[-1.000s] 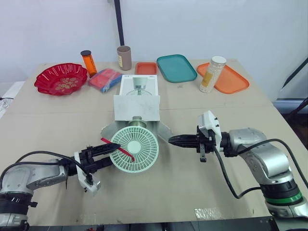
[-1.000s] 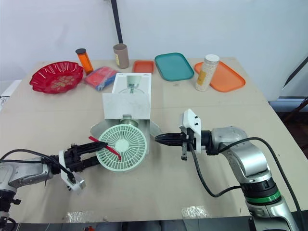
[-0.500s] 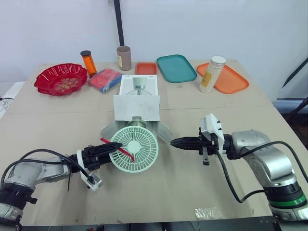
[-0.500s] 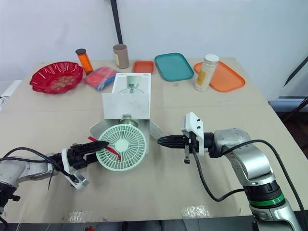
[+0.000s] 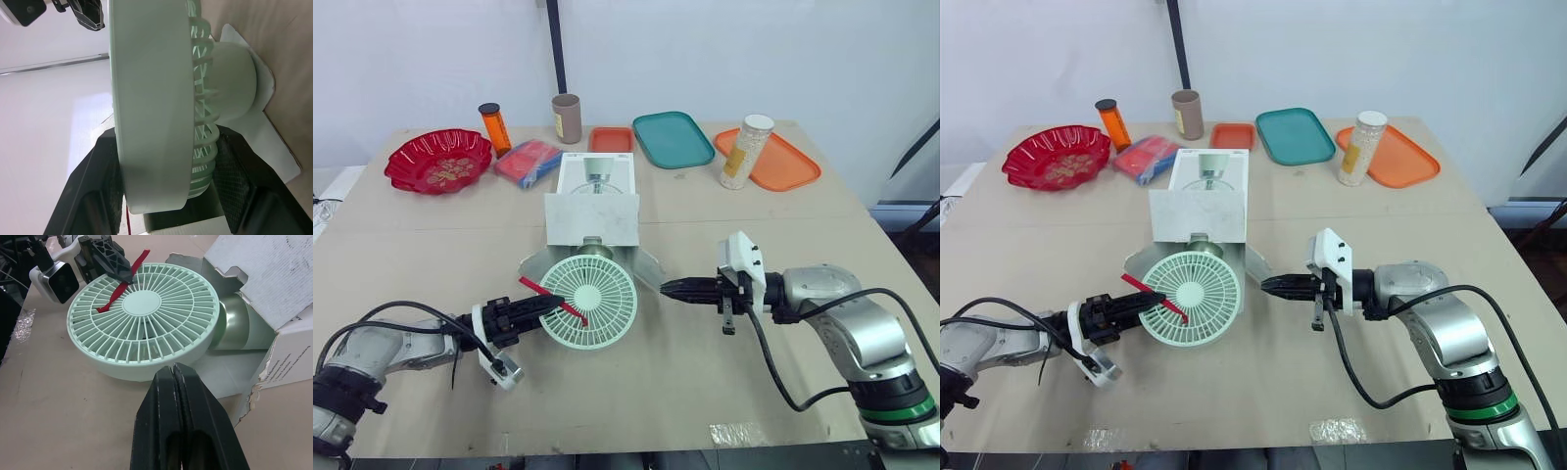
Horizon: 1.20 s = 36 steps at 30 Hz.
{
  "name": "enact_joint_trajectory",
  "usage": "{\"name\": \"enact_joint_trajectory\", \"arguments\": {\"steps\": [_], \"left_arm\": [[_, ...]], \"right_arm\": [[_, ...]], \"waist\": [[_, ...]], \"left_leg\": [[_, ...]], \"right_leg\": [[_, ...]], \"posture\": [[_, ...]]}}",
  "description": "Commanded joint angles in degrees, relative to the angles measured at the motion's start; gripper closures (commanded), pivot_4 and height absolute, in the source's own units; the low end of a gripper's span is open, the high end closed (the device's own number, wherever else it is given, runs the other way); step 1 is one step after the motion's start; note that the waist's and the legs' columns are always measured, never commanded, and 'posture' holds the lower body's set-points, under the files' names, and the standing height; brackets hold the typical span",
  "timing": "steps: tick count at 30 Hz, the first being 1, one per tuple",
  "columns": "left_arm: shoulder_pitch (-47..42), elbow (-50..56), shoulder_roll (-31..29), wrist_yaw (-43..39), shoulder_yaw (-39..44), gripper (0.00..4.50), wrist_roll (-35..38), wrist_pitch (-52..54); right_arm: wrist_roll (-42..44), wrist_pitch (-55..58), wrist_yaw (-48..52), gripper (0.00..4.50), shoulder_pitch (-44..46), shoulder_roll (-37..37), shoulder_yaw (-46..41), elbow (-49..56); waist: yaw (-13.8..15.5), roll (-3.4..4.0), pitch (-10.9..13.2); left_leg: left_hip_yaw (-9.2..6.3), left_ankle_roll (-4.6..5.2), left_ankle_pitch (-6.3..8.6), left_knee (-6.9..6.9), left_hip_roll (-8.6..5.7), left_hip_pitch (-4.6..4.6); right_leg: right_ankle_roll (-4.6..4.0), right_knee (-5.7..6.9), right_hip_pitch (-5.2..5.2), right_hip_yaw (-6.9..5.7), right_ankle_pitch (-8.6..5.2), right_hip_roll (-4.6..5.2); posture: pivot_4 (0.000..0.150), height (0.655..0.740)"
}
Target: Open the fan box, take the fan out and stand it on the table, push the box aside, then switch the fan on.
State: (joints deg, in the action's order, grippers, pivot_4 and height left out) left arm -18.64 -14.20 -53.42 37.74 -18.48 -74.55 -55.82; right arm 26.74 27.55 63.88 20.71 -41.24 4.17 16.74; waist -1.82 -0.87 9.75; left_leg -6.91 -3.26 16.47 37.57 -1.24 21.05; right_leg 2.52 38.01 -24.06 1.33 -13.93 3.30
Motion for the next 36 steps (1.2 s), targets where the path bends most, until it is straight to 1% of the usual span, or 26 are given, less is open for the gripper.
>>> {"name": "enact_joint_trajectory", "arguments": {"steps": [1, 2, 5, 11, 15, 19, 23, 25, 28, 30, 32, 33, 36], "left_arm": [[-0.9, -0.2, -0.9, 0.9, -1.1, 2.15, 1.1, 0.8], [-1.0, -0.3, -0.8, 0.8, -1.3, 2.15, 1.6, 0.6], [-1.2, -0.8, -0.7, 0.3, -1.9, 2.61, 2.9, 0.8], [0.5, 0.7, -1.8, 1.0, -1.9, 2.63, 4.3, 0.8], [4.7, 5.8, -3.9, -2.2, 0.4, 2.63, 9.8, -0.9], [11.5, 11.0, -5.9, -5.7, 3.1, 2.63, 15.2, -1.3], [17.7, 14.6, -7.2, -14.1, 4.8, 2.63, 29.7, -2.6], [20.4, 17.7, -8.1, -18.0, 5.6, 2.63, 35.5, -2.9], [25.0, 21.5, -10.3, -24.0, 8.0, 2.63, 42.7, -2.8], [27.0, 22.8, -11.2, -26.7, 9.7, 2.63, 45.4, -2.7], [29.6, 25.5, -15.1, -30.2, 11.8, 2.63, 50.9, -3.6], [30.6, 26.5, -16.5, -31.8, 12.6, 2.63, 54.2, -3.6], [33.5, 29.2, -21.7, -37.4, 13.9, 2.63, 63.9, -3.0]], "right_arm": [[0.4, -0.7, -0.2, 4.5, 0.1, 0.1, -0.3, 2.1], [0.4, -0.7, -0.4, 4.5, 0.2, 0.2, -0.2, 2.0], [0.4, -0.8, -0.6, 4.5, 0.2, 0.2, -0.1, 2.0], [-0.1, -1.2, -0.6, 4.5, 0.5, 0.4, 0.4, 1.7], [-0.3, -1.5, -0.3, 4.5, 0.7, 0.5, 0.8, 1.2], [-0.7, -2.0, -0.1, 4.5, 0.9, 0.8, 1.3, 0.8], [-0.8, -2.3, 0.3, 4.5, 1.3, 0.9, 1.8, 0.3], [-1.0, -2.4, 0.5, 4.5, 1.5, 1.0, 2.0, -0.1], [-0.9, -2.7, 1.1, 4.5, 1.8, 0.8, 2.1, -0.6], [-0.9, -2.9, 1.3, 4.5, 1.9, 0.7, 2.1, -0.7], [-0.9, -3.0, 1.6, 4.5, 1.9, 0.8, 2.1, -0.9], [-0.9, -3.0, 1.7, 4.5, 2.1, 0.8, 2.2, -1.0], [-1.3, -3.3, 1.9, 4.5, 2.6, 1.3, 2.9, -1.7]], "waist": [[0.0, 0.0, 0.0], [0.0, 0.0, 0.0], [0.0, -0.01, 0.0], [0.0, -0.01, 0.0], [-0.2, -0.02, 0.0], [-0.2, -0.02, 0.0], [-0.1, -0.06, -0.1], [-0.1, -0.06, -0.1], [-0.1, -0.07, -0.1], [-0.1, -0.05, -0.1], [-0.1, -0.06, -0.1], [-0.1, -0.19, -0.1], [-0.2, -0.18, -0.1]], "left_leg": [[0.0, 0.0, 0.0, 0.0, 0.0, 0.0], [0.0, 0.0, 0.0, 0.0, 0.0, 0.0], [0.0, 0.0, 0.0, 0.0, 0.0, 0.0], [0.0, 0.0, 0.0, 0.01, 0.0, 0.0], [0.04, 0.0, 0.0, 0.01, 0.02, 0.01], [0.1, 0.01, 0.01, 0.01, 0.04, 0.0], [0.11, 0.01, 0.01, 0.01, 0.05, -0.02], [0.12, 0.01, 0.01, 0.01, 0.06, -0.03], [0.13, 0.02, 0.01, 0.01, 0.07, -0.03], [0.14, 0.03, 0.02, 0.01, 0.08, -0.03], [0.15, 0.03, 0.02, 0.01, 0.07, -0.06], [0.17, 0.03, 0.02, 0.01, 0.08, -0.11], [0.23, 0.06, 0.03, -0.01, 0.13, -0.2]], "right_leg": [[0.0, 0.0, 0.0, 0.0, 0.0, 0.0], [0.0, 0.01, 0.0, 0.0, 0.0, 0.0], [0.0, 0.01, 0.0, 0.01, 0.0, 0.0], [0.0, 0.02, 0.0, 0.01, 0.0, 0.0], [0.0, 0.04, -0.07, 0.01, 0.0, 0.0], [-0.01, 0.06, -0.1, 0.03, 0.0, 0.02], [-0.01, 0.07, -0.08, 0.03, 0.0, 0.02], [-0.01, 0.06, -0.08, 0.03, 0.0, 0.02], [-0.01, 0.05, -0.07, 0.03, 0.0, 0.02], [-0.02, 0.04, -0.07, 0.03, -0.01, 0.02], [-0.02, 0.04, -0.05, 0.03, -0.01, 0.01], [-0.02, 0.04, -0.01, 0.03, -0.01, 0.01], [-0.03, 0.04, 0.04, 0.03, -0.02, -0.01]], "posture": [[0.15, 0.74], [0.15, 0.74], [0.15, 0.74], [0.15, 0.74], [0.15, 0.74], [0.15, 0.74], [0.15, 0.74], [0.15, 0.74], [0.15, 0.74], [0.15, 0.74], [0.15, 0.74], [0.15, 0.74], [0.15, 0.74]]}}
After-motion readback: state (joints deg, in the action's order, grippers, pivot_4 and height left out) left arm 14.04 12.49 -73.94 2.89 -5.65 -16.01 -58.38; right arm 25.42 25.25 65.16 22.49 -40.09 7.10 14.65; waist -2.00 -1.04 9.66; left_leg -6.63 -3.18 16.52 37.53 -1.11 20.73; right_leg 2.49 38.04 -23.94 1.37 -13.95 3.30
